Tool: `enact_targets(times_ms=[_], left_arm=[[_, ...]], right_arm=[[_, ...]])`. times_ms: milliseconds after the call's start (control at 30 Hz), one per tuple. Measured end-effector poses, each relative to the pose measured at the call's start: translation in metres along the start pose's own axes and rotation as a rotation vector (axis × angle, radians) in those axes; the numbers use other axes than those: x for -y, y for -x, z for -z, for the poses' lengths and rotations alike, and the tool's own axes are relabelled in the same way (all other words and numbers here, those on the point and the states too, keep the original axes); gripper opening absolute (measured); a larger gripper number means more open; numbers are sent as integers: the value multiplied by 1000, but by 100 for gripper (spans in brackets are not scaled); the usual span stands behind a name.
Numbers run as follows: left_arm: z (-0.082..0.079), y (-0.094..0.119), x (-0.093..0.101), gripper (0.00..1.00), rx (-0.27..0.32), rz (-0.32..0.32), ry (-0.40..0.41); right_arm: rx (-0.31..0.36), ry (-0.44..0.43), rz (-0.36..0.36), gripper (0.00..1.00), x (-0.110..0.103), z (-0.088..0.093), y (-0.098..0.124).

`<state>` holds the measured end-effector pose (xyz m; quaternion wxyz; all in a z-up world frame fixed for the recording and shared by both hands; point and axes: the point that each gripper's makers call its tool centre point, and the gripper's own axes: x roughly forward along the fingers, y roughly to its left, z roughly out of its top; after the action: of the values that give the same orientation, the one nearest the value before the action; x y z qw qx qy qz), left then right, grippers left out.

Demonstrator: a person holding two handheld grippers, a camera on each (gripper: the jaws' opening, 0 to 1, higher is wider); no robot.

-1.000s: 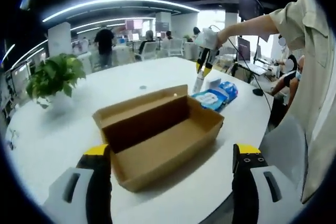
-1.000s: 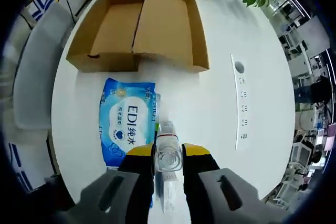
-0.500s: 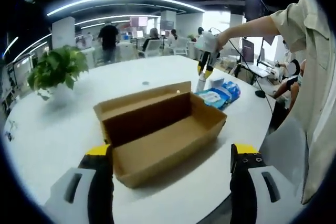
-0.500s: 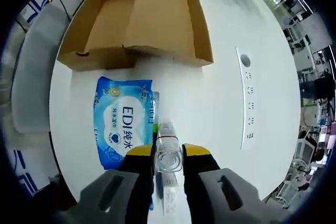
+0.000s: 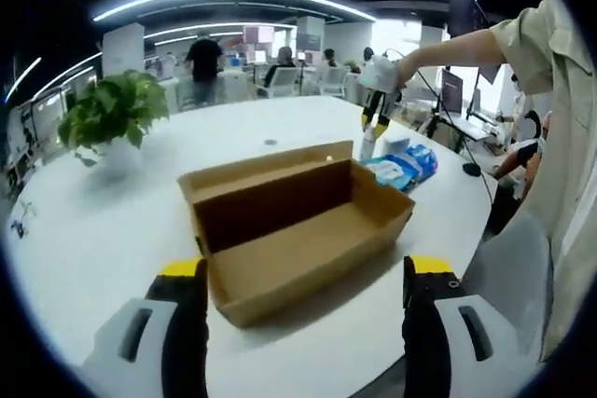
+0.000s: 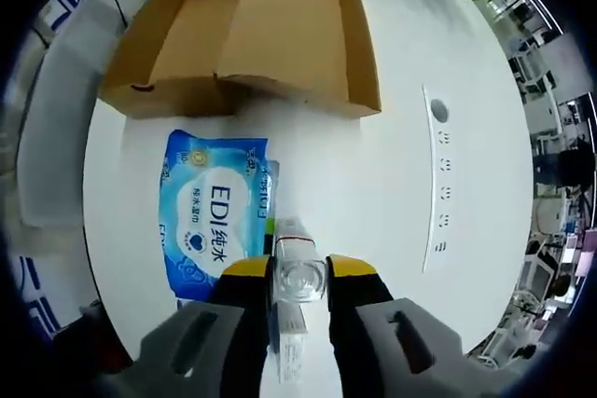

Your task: Operate the shoe box by opening the lid, removing the specified soft item, and placing it in the target area until the item is outside and the box remains undamaged.

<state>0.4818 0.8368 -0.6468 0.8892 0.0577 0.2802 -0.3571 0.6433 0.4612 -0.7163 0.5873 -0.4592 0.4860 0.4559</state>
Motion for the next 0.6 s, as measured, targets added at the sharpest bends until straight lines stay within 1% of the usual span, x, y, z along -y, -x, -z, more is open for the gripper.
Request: enact_targets(times_ms=[67, 167, 233, 333, 433, 500, 600], left_arm=[[0, 0, -4, 84, -2, -14, 3], [1, 0, -12, 78, -7, -44, 3], [0, 0, -16, 76, 0, -57, 6], [-3, 1, -22, 68, 19, -80, 11], [-5, 1, -28, 62, 25, -103, 17], [-3, 1, -31, 57, 14, -121, 19], [1, 1, -37, 52, -7, -146, 14]], right_arm=[[2, 0, 10, 22, 2, 1, 1], [24, -2, 34, 24, 6, -2, 6], [34, -8, 42, 25, 5, -5, 10], [46, 6, 64, 25, 5, -9, 15], [82, -18, 75, 27, 2, -18, 23], [98, -26, 84, 28, 2, -21, 27], [127, -44, 102, 28, 1, -29, 34]])
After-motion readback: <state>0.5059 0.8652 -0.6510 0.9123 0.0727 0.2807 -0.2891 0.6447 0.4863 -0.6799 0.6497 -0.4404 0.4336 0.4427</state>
